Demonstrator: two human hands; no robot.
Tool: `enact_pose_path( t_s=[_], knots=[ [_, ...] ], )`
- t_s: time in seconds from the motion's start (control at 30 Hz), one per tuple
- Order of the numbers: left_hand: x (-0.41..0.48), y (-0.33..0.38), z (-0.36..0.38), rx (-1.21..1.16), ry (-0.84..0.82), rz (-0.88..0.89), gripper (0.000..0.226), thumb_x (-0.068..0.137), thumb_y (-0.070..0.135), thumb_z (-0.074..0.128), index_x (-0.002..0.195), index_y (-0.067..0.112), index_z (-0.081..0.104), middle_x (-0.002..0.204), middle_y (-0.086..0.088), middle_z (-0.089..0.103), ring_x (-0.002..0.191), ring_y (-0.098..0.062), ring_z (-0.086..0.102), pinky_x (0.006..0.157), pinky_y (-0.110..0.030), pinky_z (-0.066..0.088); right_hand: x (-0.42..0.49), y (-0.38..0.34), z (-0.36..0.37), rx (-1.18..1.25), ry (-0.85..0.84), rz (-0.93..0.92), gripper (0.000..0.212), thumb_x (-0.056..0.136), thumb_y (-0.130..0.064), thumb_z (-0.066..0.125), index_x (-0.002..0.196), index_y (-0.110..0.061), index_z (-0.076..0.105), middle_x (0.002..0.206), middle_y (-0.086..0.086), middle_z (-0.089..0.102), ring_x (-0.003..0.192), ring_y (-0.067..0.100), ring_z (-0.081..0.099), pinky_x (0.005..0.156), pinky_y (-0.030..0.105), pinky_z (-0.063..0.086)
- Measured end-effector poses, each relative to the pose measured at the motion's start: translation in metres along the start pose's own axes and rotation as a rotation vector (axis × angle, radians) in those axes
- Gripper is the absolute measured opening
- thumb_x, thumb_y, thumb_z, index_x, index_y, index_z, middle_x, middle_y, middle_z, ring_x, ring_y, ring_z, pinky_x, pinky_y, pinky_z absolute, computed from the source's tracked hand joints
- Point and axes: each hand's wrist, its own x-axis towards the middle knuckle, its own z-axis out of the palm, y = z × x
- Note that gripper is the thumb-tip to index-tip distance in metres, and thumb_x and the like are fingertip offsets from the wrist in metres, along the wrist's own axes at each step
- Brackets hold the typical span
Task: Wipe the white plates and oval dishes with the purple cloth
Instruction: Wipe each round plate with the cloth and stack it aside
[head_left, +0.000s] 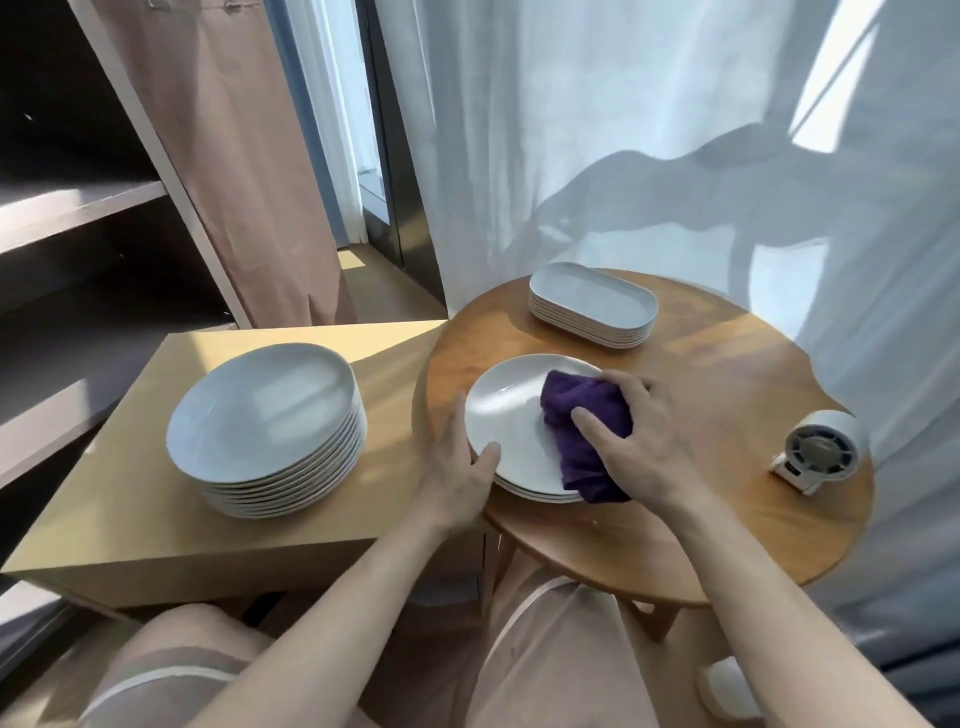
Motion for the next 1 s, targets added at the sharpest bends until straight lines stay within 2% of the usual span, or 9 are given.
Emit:
enact_pose_path(
  t_s=[0.07, 0.23, 0.33, 0.47, 0.57, 0.67, 0.73, 0.83, 1.0],
  knots=[
    [0.005, -0.004, 0.004, -0.006, 0.001, -0.012, 0.080, 0.096, 0.037, 0.042, 0.164, 0.027, 0.002, 0.166, 0.001, 0.023, 0.148, -0.017, 0.026, 0.124, -0.040, 0.024, 0.000, 0.001, 0.003, -0.120, -0.148, -0.017, 0.058, 0.085, -0.047, 0.070, 0.139, -0.044, 0.051, 0.144, -0.008, 0.040, 0.135, 0.023, 0.039, 0.119, 0.042, 0.029],
    [0.005, -0.013, 0.011, -0.041, 0.079, 0.047, 0.079, 0.088, 0.032, 0.039, 0.162, 0.023, 0.012, 0.159, -0.004, 0.032, 0.143, -0.023, 0.032, 0.120, -0.047, 0.029, 0.001, -0.006, 0.003, -0.207, -0.272, -0.038, 0.063, 0.071, -0.048, 0.058, 0.134, -0.045, 0.052, 0.137, -0.012, 0.045, 0.129, 0.023, 0.039, 0.115, 0.041, 0.030],
    [0.005, -0.019, 0.016, -0.045, 0.093, 0.074, 0.079, 0.088, 0.041, 0.036, 0.162, 0.026, 0.012, 0.162, -0.001, 0.029, 0.146, -0.020, 0.027, 0.123, -0.042, 0.025, -0.001, -0.014, 0.014, -0.267, -0.335, -0.092, 0.058, 0.069, -0.051, 0.055, 0.126, -0.044, 0.053, 0.127, -0.015, 0.048, 0.120, 0.020, 0.043, 0.110, 0.039, 0.032],
    [0.006, -0.028, 0.020, -0.091, 0.094, 0.092, 0.079, 0.088, 0.056, 0.023, 0.162, 0.032, 0.010, 0.166, 0.009, 0.019, 0.149, -0.003, 0.014, 0.126, -0.033, 0.013, 0.003, -0.023, 0.033, -0.315, -0.409, -0.139, 0.047, 0.070, -0.059, 0.048, 0.115, -0.047, 0.045, 0.114, -0.015, 0.045, 0.108, 0.018, 0.044, 0.100, 0.040, 0.035],
    [0.010, -0.031, 0.018, -0.144, 0.095, 0.092, 0.074, 0.090, 0.055, 0.020, 0.160, 0.034, 0.014, 0.166, 0.009, 0.023, 0.148, -0.003, 0.015, 0.126, -0.036, 0.013, 0.010, -0.028, 0.049, -0.373, -0.386, -0.169, 0.052, 0.070, -0.067, 0.040, 0.118, -0.047, 0.040, 0.117, -0.012, 0.041, 0.108, 0.019, 0.042, 0.097, 0.044, 0.035],
    [0.011, -0.031, 0.019, -0.140, 0.103, 0.151, 0.074, 0.091, 0.046, 0.021, 0.162, 0.024, 0.017, 0.165, 0.003, 0.028, 0.150, -0.008, 0.022, 0.124, -0.040, 0.015, 0.017, -0.029, 0.070, -0.408, -0.335, -0.269, 0.065, 0.079, -0.066, 0.041, 0.142, -0.052, 0.029, 0.145, -0.006, 0.031, 0.125, 0.027, 0.041, 0.101, 0.049, 0.037],
    [0.011, -0.030, 0.021, -0.125, 0.090, 0.149, 0.071, 0.093, 0.048, 0.021, 0.161, 0.029, 0.013, 0.167, 0.004, 0.025, 0.152, -0.007, 0.019, 0.125, -0.041, 0.012, 0.025, -0.029, 0.078, -0.416, -0.319, -0.315, 0.066, 0.085, -0.061, 0.046, 0.147, -0.053, 0.026, 0.158, -0.008, 0.019, 0.134, 0.029, 0.037, 0.104, 0.054, 0.036],
    [0.010, -0.030, 0.021, -0.099, 0.070, 0.125, 0.066, 0.095, 0.053, 0.022, 0.158, 0.038, 0.005, 0.169, 0.011, 0.016, 0.153, 0.001, 0.008, 0.126, -0.036, 0.002, 0.036, -0.027, 0.084, -0.428, -0.257, -0.324, 0.056, 0.085, -0.056, 0.046, 0.140, -0.047, 0.041, 0.155, -0.012, 0.029, 0.135, 0.027, 0.038, 0.105, 0.053, 0.035],
    [0.008, -0.027, 0.024, -0.088, 0.113, 0.134, 0.069, 0.097, 0.027, 0.031, 0.163, 0.024, 0.012, 0.168, 0.010, 0.019, 0.153, 0.001, 0.011, 0.126, -0.031, 0.003, 0.053, -0.029, 0.093, -0.541, -0.090, -0.258, 0.041, 0.087, -0.051, 0.049, 0.124, -0.033, 0.047, 0.141, -0.005, 0.044, 0.124, 0.029, 0.045, 0.098, 0.053, 0.038]
  ],
)
